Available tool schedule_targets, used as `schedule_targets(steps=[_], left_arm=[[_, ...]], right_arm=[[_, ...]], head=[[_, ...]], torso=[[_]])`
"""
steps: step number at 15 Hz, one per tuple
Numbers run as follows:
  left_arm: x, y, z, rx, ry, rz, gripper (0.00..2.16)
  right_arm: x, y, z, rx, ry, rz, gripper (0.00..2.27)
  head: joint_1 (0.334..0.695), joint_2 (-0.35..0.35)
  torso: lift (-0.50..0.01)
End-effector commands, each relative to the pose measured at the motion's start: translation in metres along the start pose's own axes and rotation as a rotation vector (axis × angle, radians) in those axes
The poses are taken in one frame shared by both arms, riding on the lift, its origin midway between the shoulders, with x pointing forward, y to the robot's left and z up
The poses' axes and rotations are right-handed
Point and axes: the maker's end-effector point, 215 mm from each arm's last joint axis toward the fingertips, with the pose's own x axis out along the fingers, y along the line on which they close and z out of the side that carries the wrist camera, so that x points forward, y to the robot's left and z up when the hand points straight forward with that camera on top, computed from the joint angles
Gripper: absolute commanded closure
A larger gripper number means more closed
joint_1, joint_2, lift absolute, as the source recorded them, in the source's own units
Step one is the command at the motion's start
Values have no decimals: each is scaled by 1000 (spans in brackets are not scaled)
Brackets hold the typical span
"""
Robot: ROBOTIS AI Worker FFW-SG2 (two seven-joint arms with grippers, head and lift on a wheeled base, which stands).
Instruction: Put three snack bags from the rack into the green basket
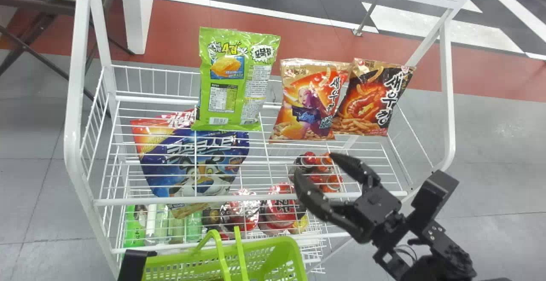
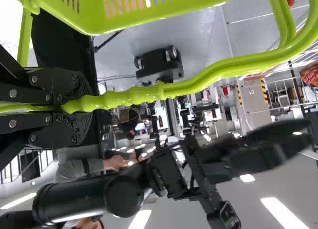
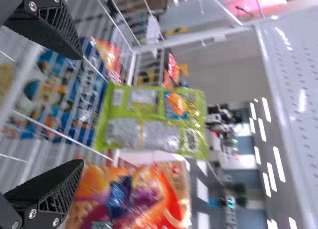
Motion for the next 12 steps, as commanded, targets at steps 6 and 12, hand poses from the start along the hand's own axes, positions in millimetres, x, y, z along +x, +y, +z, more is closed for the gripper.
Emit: schedule_targets(steps=[6,12], left_arm=[[3,0,-4,-7,14,7,1332],[8,-1,-8,-5,32,12,1332]], right_arm=[[92,-70,1,-35,-44,-187,43],[124,-105,-19,-58,12,-298,90]], head=[[695,-350],[695,-350]], torso=[[0],[0]])
